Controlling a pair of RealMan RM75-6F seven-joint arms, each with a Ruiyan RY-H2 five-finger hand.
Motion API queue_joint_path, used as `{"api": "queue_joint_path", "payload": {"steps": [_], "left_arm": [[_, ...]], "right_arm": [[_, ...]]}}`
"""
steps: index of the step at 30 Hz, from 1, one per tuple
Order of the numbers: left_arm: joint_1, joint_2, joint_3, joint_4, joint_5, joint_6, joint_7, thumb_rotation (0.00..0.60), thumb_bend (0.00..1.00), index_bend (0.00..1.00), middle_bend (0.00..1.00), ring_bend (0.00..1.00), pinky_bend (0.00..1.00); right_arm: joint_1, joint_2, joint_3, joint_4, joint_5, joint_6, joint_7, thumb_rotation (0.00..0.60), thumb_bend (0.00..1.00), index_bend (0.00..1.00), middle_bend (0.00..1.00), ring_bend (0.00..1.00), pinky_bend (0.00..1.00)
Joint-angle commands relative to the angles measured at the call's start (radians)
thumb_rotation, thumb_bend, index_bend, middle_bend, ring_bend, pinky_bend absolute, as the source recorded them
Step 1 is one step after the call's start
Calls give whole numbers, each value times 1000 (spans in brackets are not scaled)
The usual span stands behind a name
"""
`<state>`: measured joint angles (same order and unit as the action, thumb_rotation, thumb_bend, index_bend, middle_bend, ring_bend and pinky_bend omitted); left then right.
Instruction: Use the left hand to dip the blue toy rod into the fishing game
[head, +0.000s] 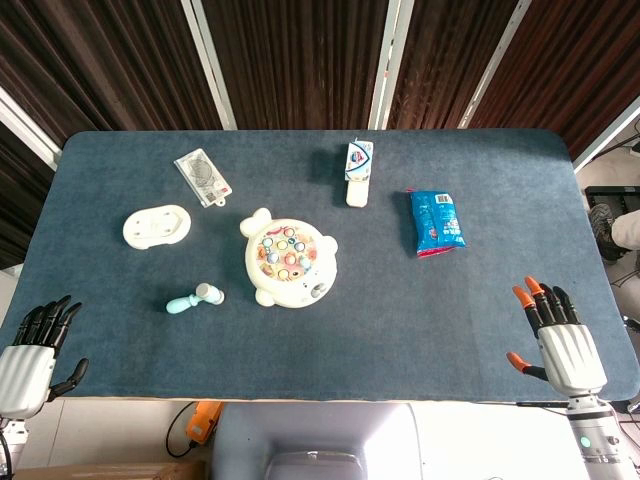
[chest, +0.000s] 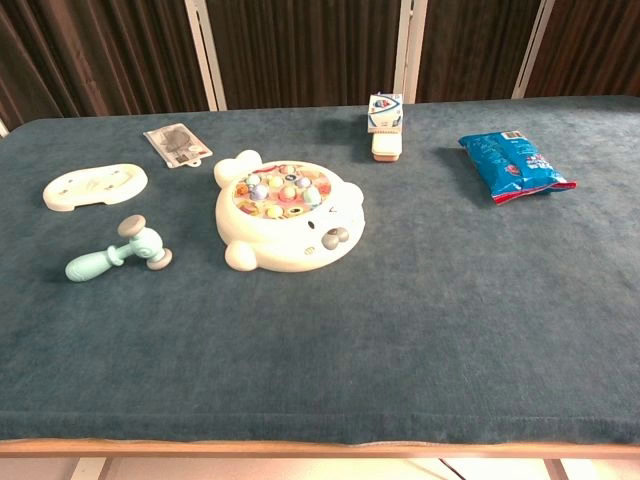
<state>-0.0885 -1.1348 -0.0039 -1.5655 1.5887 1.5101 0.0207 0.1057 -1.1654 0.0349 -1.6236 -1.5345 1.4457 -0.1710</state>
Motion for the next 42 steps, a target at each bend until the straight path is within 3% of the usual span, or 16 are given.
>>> {"api": "queue_joint_path", "payload": {"steps": [1,7,13,20,28,42], "left_arm": [[-8,-8,2,6,5,-10,-6,600,345,0,0,0,84],[-56,-60,0,40,18,-73,-74,600,344,0,0,0,86],[-117,-196,-34,107,-8,-138,-125,600,345,1,2,0,96],[-192,-328,-116,125,-180,-265,86,600,347,136,130,64,138],[-242,-449,-177,139,-293,-245,369,600,346,197,218,119,148],[-337,-580,-222,239,-450,-311,559,600,312,271,294,165,136]], "right_arm": [[-1,1,-1,1,-1,2,1,600,311,0,0,0,0],[-4,5,-1,1,-2,6,7,600,311,0,0,0,0],[-7,12,0,4,3,8,22,600,311,0,0,0,0],[-7,17,-3,4,-3,7,32,600,311,0,0,0,0],[-1,27,-5,4,-3,-8,52,600,311,0,0,0,0],[-3,39,-9,4,-10,-5,71,600,311,0,0,0,0]]}}
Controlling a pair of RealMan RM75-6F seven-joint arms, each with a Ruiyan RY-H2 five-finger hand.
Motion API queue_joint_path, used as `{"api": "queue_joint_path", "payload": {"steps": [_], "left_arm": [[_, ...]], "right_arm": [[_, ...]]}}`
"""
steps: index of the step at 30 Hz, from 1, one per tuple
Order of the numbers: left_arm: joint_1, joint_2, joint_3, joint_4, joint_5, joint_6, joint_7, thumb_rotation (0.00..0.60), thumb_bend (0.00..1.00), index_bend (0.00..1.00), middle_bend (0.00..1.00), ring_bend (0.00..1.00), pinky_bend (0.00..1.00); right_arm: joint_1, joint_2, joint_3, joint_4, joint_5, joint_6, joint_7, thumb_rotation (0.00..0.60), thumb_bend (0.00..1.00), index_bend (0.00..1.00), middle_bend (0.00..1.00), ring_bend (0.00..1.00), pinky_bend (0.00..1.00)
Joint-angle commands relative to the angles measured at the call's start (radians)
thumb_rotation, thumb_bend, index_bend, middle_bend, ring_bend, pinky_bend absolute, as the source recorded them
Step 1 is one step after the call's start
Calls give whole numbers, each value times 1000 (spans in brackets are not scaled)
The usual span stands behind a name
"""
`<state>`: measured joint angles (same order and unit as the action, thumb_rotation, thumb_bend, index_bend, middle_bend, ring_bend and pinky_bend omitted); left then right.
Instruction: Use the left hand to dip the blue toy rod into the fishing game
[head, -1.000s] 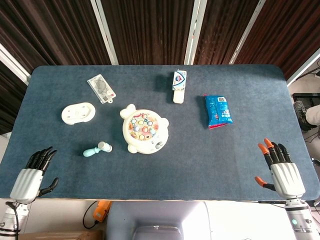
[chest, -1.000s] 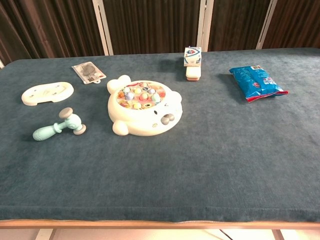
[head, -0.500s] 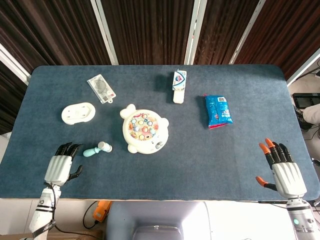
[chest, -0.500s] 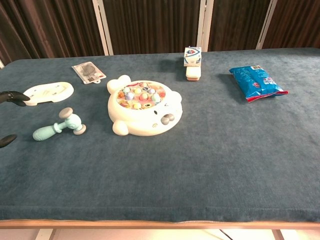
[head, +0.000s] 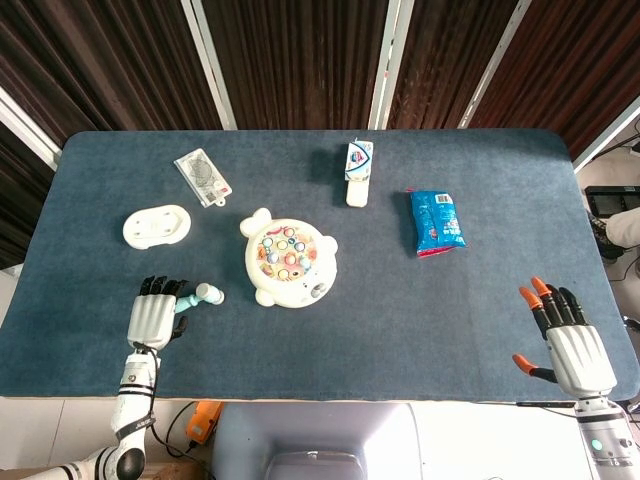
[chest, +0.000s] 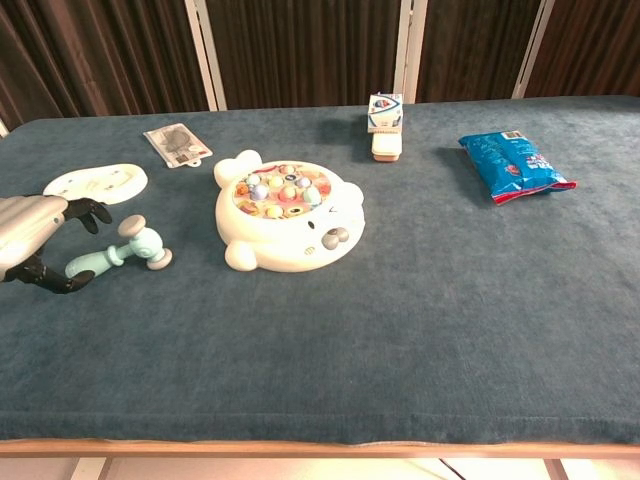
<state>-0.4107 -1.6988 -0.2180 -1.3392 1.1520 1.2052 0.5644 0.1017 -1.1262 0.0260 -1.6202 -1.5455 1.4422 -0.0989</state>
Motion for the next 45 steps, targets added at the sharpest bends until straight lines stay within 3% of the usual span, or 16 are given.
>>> {"api": "queue_joint_path", "payload": {"steps": [1,19,45], "left_arm": [[-20,-22,-10,17,-16,-4,22,600,312,277,299,169,136],[-83,-116,-30,112,-82,21,113,600,341,384,388,234,139],[-123,-138,-36,114,-128,7,103,600,370,409,412,256,159]], "right_arm": [[1,0,0,0,1,-3,-1,600,311,0,0,0,0],[5,2,-2,0,7,-14,-3,600,312,0,0,0,0],[5,6,0,0,12,-16,1,600,311,0,0,0,0]]}}
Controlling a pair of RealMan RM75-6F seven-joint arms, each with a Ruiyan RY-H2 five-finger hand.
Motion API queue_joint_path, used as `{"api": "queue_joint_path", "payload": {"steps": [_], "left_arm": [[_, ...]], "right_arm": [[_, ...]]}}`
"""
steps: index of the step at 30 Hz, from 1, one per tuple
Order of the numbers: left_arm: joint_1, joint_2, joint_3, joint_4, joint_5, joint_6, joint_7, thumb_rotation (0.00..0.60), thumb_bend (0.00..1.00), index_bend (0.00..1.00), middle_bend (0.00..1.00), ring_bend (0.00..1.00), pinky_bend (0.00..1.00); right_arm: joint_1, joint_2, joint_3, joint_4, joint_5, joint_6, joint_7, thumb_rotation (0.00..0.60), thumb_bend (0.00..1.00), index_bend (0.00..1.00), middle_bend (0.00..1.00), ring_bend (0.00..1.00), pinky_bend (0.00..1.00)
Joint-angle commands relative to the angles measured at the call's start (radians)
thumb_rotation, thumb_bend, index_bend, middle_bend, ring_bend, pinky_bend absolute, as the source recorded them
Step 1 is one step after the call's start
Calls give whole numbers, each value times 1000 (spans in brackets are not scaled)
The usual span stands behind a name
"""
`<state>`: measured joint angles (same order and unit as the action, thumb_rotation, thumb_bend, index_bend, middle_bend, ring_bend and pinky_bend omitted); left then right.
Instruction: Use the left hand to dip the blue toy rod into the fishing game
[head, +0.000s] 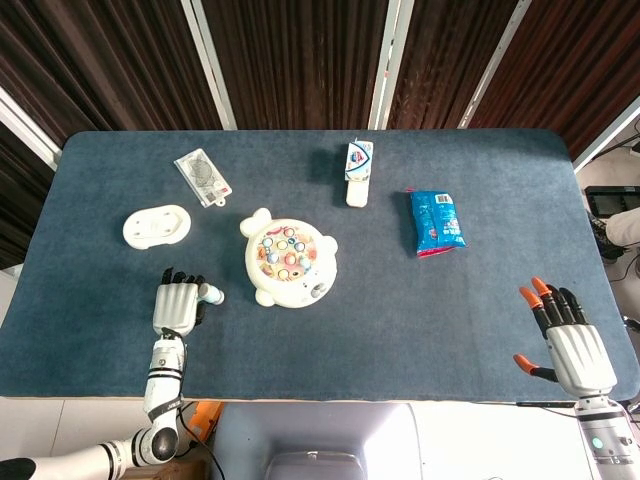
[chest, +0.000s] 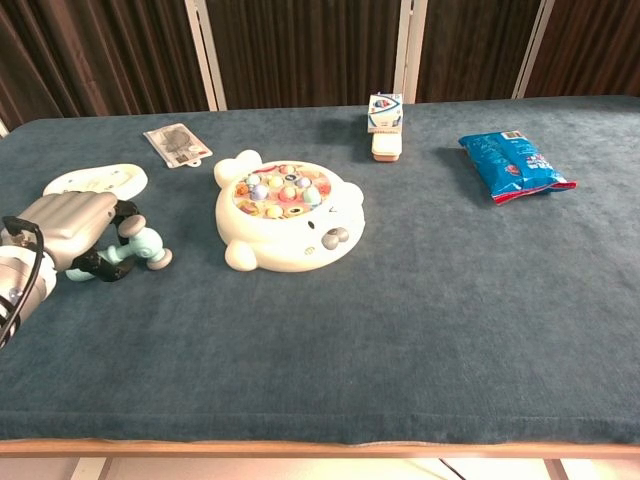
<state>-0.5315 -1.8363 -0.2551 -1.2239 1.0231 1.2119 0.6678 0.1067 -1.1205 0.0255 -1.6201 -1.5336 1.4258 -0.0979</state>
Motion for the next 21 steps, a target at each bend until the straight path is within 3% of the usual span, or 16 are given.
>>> {"api": "queue_joint_path", "payload": {"steps": [1,15,21], "left_arm": [[-3,-2,1,-2,1,1,-1,600,376,411,415,258,160],[-15,-10,3,9,-15,-8,-4,600,413,452,454,290,163],[-12,-8,7,17,-6,-18,-58,600,543,499,506,340,214]], "right_arm": [[0,0,0,1,0,0,0,600,311,0,0,0,0],[-2,2,0,1,2,2,3,600,311,0,0,0,0],[-2,2,0,1,2,2,4,600,311,0,0,0,0]]}}
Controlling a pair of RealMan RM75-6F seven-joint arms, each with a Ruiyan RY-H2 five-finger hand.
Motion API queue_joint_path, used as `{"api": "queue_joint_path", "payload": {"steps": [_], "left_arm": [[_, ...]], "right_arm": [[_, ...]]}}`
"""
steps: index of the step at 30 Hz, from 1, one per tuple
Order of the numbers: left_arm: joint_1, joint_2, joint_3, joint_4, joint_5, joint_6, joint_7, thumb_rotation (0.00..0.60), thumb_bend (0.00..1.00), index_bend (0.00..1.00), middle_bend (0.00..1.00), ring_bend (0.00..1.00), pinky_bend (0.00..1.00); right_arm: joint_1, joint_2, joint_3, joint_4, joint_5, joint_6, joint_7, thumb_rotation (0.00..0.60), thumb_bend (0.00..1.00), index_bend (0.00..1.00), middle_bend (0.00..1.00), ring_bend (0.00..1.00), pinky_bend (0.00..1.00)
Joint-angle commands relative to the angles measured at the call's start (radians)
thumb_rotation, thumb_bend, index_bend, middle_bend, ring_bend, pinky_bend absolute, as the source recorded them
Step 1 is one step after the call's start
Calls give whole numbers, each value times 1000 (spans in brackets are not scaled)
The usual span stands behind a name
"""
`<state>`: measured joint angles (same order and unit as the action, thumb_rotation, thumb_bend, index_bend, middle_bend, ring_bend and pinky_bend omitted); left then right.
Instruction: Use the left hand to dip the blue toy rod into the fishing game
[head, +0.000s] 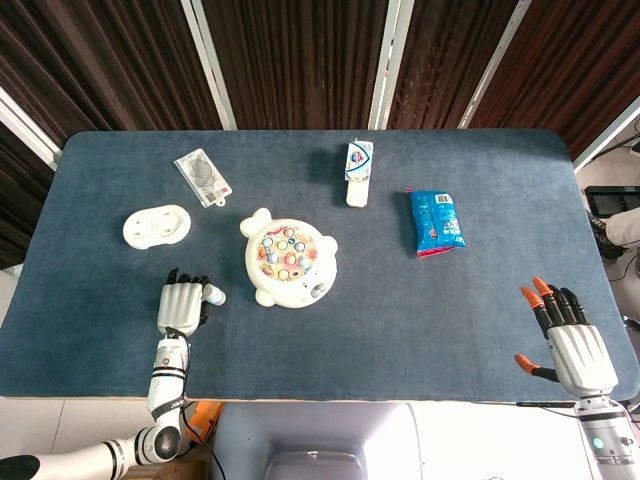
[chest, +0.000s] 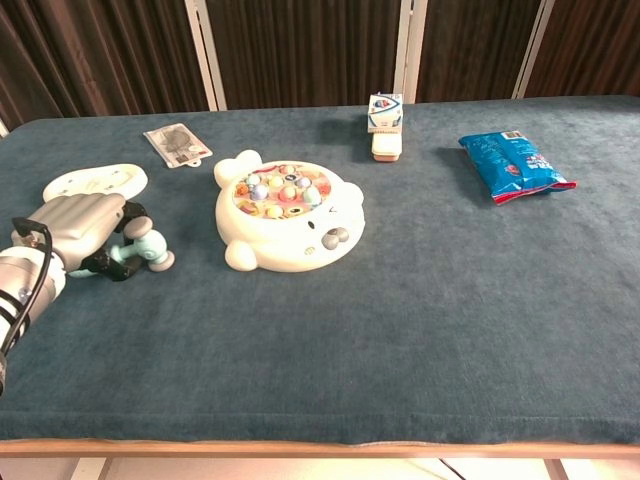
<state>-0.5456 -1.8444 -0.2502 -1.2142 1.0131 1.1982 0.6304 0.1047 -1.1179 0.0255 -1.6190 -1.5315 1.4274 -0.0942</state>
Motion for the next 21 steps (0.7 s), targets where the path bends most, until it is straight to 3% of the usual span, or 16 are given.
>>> {"api": "queue_joint_path", "payload": {"steps": [1,7,14,21], "left_arm": [[3,-1,3,11,4,-7,-28,600,584,514,524,358,243],[7,-1,10,29,21,-11,-80,600,760,554,570,405,327],[21,2,22,41,76,14,-172,600,836,535,603,421,381],[38,4,26,77,157,51,-337,600,850,522,709,524,697]], "right_arm": [[-1,0,0,0,0,1,1,600,311,0,0,0,0],[-1,1,-1,1,-2,2,3,600,311,0,0,0,0],[-1,1,-3,0,-3,0,1,600,311,0,0,0,0],[-2,3,-6,-1,-7,-1,-3,600,311,0,0,0,0]]}}
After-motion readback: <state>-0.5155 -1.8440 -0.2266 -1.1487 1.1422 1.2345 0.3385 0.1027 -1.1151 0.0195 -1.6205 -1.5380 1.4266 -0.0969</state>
